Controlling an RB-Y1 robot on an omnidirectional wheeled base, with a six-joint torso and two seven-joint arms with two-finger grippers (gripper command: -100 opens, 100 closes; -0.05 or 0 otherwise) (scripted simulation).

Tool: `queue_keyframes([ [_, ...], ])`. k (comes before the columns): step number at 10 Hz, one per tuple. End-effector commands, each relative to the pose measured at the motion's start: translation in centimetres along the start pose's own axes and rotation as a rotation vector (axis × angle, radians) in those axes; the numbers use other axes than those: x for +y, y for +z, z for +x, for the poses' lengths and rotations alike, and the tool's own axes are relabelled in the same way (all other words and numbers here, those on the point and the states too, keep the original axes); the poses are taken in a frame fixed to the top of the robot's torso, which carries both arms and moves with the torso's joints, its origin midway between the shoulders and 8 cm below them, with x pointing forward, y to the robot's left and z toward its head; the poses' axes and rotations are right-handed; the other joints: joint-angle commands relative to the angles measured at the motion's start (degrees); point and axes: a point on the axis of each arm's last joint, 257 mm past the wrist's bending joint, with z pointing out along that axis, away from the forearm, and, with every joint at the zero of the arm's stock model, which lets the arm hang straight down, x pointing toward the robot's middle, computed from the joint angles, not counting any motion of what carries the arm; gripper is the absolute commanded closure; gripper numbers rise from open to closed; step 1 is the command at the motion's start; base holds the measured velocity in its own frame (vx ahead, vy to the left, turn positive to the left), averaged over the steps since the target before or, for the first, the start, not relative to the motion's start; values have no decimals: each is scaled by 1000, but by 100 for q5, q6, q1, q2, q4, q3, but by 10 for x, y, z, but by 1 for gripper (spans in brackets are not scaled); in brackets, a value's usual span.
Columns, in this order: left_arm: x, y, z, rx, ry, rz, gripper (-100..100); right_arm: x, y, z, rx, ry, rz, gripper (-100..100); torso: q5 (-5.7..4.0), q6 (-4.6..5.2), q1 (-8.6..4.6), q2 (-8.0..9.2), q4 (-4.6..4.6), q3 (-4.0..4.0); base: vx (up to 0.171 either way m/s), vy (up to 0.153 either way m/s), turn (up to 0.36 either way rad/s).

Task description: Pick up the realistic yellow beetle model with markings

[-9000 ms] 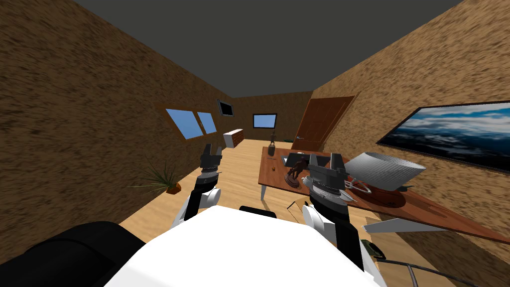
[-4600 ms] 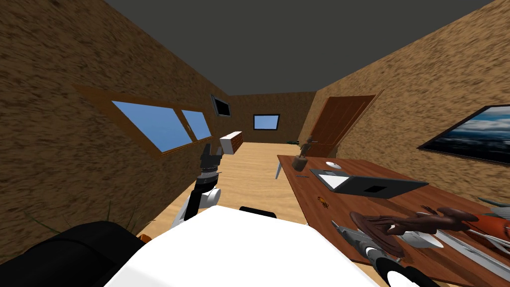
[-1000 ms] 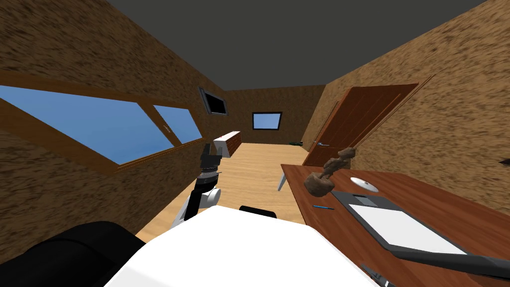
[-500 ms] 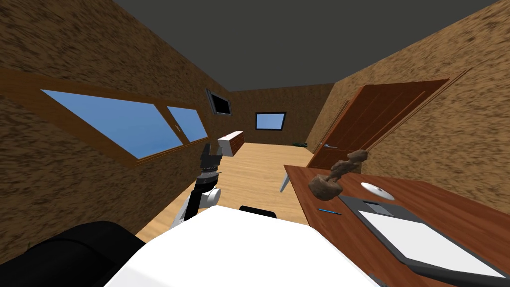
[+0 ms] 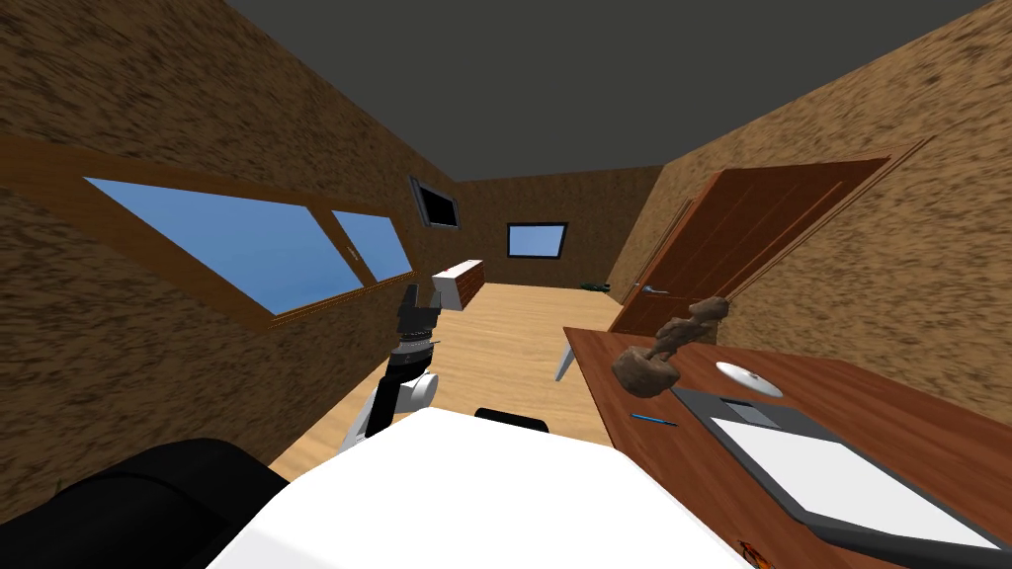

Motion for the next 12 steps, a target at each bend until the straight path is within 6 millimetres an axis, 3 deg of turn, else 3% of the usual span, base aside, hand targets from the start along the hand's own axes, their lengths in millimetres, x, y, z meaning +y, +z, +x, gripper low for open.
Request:
queue_keyframes([
  [1, 0, 0, 0, 0, 0, 0, 0, 0, 0, 0, 0, 0, 0, 0, 0, 0, 0, 0, 0, 0, 0, 0, 0],
  [2, 0, 0, 0, 0, 0, 0, 0, -6, 0, 0, -5, -14, 0, 100, 0, 0, 0, 0, 0, 0, 18, -24, -156],
  [7, 0, 0, 0, 0, 0, 0, 0, -43, 0, 1, -23, -100, 16, 100, -2, 1, -12, -15, -4, -9, 33, -41, -187],
  [12, 0, 0, 0, 0, 0, 0, 0, -87, 1, -12, -53, -178, 49, 100, -2, 7, -7, -12, -3, -7, 34, -32, -176],
])
